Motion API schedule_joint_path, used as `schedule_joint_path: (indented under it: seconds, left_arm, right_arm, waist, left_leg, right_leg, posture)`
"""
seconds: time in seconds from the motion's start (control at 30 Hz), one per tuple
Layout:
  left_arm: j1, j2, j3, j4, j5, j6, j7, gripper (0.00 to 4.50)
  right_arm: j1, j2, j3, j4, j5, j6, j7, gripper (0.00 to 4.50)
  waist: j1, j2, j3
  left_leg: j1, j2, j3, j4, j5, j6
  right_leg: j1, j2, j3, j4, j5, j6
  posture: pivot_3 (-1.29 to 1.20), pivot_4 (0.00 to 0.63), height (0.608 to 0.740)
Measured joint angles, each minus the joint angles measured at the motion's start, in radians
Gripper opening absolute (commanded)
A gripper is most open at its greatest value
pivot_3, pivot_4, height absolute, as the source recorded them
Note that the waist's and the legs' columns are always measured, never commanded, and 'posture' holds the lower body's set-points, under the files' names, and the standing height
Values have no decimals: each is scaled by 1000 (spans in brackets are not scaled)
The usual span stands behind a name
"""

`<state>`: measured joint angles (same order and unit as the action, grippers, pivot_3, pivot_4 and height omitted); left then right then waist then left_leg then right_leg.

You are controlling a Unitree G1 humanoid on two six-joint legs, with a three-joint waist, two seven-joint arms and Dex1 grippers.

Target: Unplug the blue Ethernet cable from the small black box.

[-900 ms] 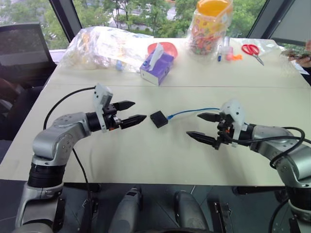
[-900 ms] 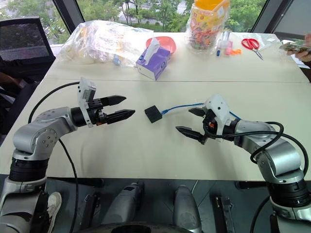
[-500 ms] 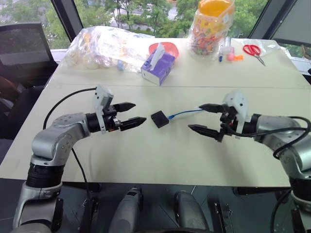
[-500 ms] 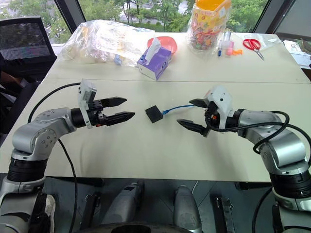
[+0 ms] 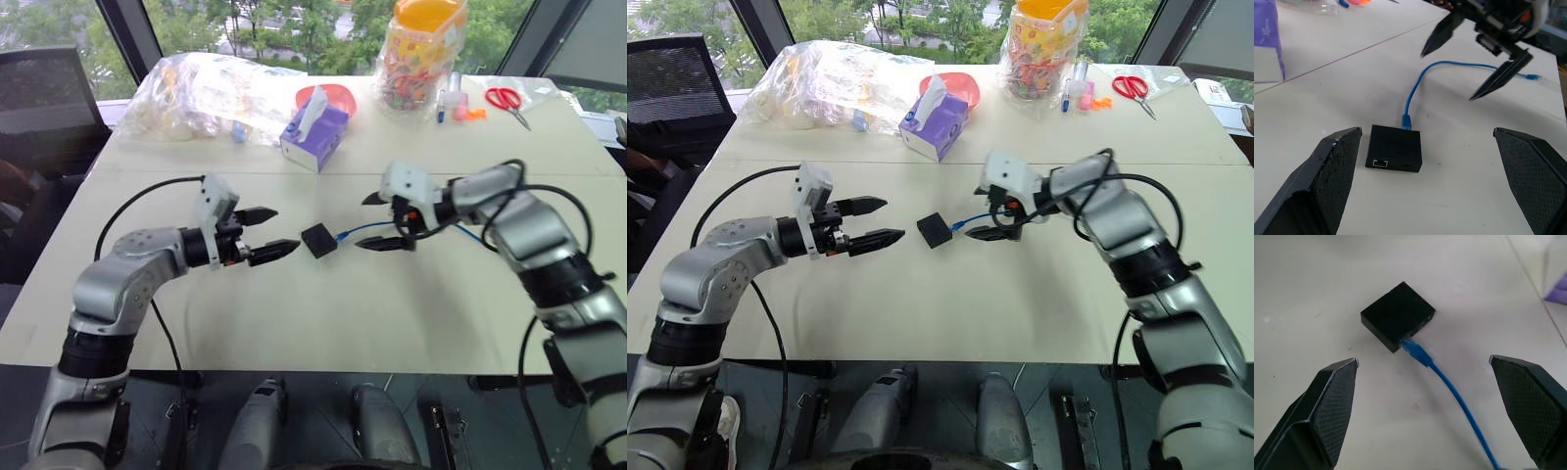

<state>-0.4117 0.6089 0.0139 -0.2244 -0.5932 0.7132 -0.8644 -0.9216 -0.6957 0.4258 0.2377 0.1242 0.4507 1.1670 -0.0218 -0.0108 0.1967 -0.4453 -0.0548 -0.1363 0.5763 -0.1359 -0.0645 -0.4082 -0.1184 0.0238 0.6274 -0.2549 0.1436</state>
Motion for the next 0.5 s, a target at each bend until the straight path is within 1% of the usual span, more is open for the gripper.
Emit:
schedule_joint_path:
  seconds: [0.1, 0.23, 0.3, 0.47, 0.5]
  left_arm:
    - [47, 6, -8, -28, 16, -5, 0, 4489]
    - [58, 5, -9, -57, 17, -5, 19, 4489]
    - [62, -1, -2, -71, 17, -5, 38, 4489]
    - [88, -2, 7, -104, 15, -5, 66, 4489]
    - [91, -2, 7, -105, 15, -5, 67, 4498]
  right_arm:
    - [-76, 73, 52, 169, -77, -98, 41, 4500]
    - [-154, 156, 99, 366, -165, -224, 66, 4500]
    - [-202, 211, 109, 491, -201, -281, 84, 4500]
    - [-277, 293, 130, 692, -285, -396, 94, 4500]
    - [-282, 296, 133, 704, -294, -406, 93, 4247]
  waist:
    - [2, 0, 0]
    - [2, 0, 0]
    - [-1, 0, 0]
    - [-17, 0, 0]
    - [-18, 0, 0]
  left_leg:
    - [0, 0, 0, 0, 0, 0]
    - [1, 0, -1, 0, 1, -1]
    - [2, 0, -1, 0, 1, -1]
    - [2, 0, -1, 0, 1, -1]
    - [2, 0, -1, -1, 1, -1]
  right_leg:
    - [0, 0, 0, 1, 1, 1]
    - [0, 1, 0, 3, 1, 2]
    - [0, 1, 0, 4, 1, 2]
    - [0, 2, 0, 5, 2, 3]
    - [0, 2, 0, 5, 2, 3]
  posture:
    - [0, 150, 728]
    - [0, 150, 728]
    - [0, 150, 728]
    - [0, 150, 728]
    - [0, 150, 728]
